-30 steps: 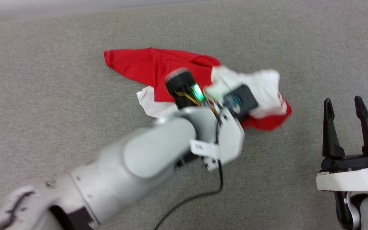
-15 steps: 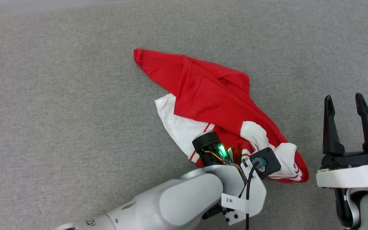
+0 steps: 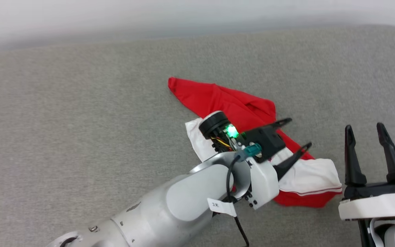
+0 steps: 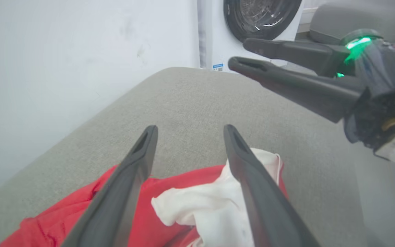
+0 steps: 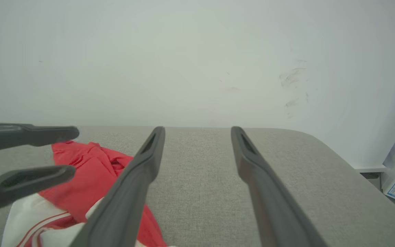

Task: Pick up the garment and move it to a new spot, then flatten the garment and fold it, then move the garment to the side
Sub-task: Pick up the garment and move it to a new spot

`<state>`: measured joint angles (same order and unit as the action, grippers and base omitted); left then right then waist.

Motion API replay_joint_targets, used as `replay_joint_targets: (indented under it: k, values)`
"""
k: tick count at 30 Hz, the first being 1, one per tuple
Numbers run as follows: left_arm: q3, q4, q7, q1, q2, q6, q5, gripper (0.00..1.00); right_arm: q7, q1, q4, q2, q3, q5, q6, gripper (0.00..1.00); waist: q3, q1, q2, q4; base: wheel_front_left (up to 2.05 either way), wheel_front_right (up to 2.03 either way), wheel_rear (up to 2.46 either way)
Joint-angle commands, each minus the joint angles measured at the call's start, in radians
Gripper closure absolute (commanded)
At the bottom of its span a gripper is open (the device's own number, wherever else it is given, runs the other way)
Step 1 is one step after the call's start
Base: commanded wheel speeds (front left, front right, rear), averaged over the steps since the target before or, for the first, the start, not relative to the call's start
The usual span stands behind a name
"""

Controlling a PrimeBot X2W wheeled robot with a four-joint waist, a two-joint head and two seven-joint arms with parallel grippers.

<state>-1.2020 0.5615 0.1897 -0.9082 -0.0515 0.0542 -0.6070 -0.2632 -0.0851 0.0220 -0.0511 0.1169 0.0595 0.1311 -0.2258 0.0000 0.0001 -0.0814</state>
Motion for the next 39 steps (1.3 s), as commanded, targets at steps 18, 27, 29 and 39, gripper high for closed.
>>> replay_joint_targets:
  k: [18,27,29,39]
  values:
    - [0.506,-0.263,0.077,0.37,-0.211,-0.298,0.134,0.0,-0.002,0.124,-0.018,0.001,0.009,-0.006,-0.001,0.0,0.184,0.0,-0.0001,0.133,0.0,0.0,0.0]
    - [0.75,-0.385,0.076,0.614,-0.254,-0.333,0.241,0.0,-0.002,0.154,-0.033,0.001,-0.007,0.011,-0.001,0.0,0.222,0.0,-0.0001,0.161,0.0,0.0,0.0]
    - [0.774,-0.396,0.076,0.637,-0.255,-0.331,0.25,0.0,-0.002,0.156,-0.035,0.001,-0.01,0.017,-0.001,0.0,0.224,0.0,-0.0001,0.162,0.0,0.0,0.0]
    - [0.938,-0.461,0.076,0.852,-0.206,-0.272,0.343,0.0,-0.002,0.194,-0.053,0.002,-0.031,0.063,-0.001,0.0,0.25,0.0,-0.0001,0.15,0.0,0.0,0.0]
